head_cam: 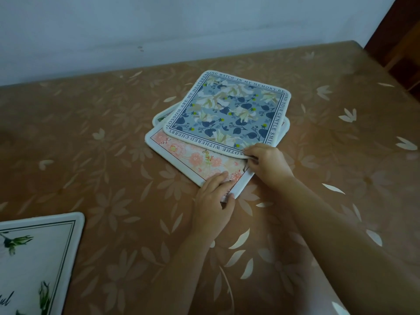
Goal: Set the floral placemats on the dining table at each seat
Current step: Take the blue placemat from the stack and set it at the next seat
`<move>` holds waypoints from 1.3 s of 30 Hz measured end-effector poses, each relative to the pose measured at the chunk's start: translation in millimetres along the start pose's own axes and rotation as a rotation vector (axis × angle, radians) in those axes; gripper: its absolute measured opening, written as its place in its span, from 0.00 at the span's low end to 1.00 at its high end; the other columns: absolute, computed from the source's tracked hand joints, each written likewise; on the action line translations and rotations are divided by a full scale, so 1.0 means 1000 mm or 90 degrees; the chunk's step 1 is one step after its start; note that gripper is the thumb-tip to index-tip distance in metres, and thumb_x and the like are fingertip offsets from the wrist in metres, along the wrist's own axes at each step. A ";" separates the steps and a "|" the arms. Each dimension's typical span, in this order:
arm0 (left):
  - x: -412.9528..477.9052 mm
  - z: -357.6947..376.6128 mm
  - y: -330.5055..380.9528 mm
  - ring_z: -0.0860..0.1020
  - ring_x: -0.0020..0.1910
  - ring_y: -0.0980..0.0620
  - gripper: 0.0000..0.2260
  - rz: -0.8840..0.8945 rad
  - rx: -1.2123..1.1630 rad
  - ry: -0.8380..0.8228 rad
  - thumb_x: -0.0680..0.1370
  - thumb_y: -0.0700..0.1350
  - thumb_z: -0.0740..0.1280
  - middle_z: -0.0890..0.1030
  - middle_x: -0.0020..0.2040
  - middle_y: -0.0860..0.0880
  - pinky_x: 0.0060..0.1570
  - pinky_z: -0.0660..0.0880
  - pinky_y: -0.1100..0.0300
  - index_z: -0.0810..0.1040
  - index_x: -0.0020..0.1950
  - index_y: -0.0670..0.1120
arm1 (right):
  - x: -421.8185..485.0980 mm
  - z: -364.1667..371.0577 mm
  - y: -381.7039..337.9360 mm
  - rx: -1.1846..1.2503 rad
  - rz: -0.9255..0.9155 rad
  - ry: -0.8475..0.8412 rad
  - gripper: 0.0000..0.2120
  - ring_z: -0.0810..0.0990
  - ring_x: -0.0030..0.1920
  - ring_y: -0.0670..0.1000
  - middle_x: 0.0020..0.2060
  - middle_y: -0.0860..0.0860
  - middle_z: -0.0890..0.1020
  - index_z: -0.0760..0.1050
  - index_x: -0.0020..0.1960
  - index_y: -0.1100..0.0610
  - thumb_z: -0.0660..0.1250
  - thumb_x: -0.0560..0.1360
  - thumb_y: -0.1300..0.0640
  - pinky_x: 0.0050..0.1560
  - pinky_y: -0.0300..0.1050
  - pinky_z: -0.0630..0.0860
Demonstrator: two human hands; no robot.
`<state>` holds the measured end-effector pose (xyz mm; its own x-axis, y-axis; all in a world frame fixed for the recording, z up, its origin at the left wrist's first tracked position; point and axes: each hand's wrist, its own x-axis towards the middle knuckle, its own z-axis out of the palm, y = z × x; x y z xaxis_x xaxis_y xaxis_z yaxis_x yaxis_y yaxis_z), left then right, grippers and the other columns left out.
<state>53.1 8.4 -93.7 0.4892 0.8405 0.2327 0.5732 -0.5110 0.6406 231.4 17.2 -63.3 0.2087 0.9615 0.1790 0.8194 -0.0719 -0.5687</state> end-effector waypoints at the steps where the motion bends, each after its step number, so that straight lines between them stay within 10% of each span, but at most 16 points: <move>1: 0.000 0.000 0.000 0.69 0.63 0.53 0.14 -0.001 0.002 0.001 0.71 0.40 0.68 0.76 0.62 0.51 0.64 0.63 0.59 0.79 0.56 0.46 | 0.000 -0.001 -0.001 0.006 0.012 0.003 0.11 0.78 0.51 0.58 0.49 0.59 0.82 0.79 0.50 0.64 0.65 0.69 0.70 0.51 0.49 0.74; 27: -0.070 -0.042 0.037 0.77 0.50 0.46 0.10 0.057 0.034 -0.032 0.68 0.34 0.73 0.81 0.48 0.45 0.52 0.75 0.48 0.81 0.48 0.41 | -0.171 -0.054 -0.031 0.108 0.052 -0.054 0.12 0.81 0.45 0.49 0.45 0.54 0.84 0.81 0.45 0.60 0.67 0.67 0.71 0.50 0.30 0.71; 39: -0.155 -0.055 0.056 0.75 0.43 0.55 0.06 -0.026 -0.034 -0.127 0.70 0.38 0.72 0.78 0.40 0.53 0.43 0.71 0.67 0.83 0.46 0.45 | -0.264 -0.070 -0.040 0.123 0.079 -0.104 0.11 0.82 0.44 0.50 0.43 0.56 0.84 0.82 0.43 0.60 0.68 0.66 0.72 0.48 0.26 0.71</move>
<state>-27.1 -141.0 -53.3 0.5896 0.8055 0.0596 0.5618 -0.4620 0.6862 181.2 -252.1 -31.3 0.1996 0.9795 -0.0253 0.6724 -0.1557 -0.7236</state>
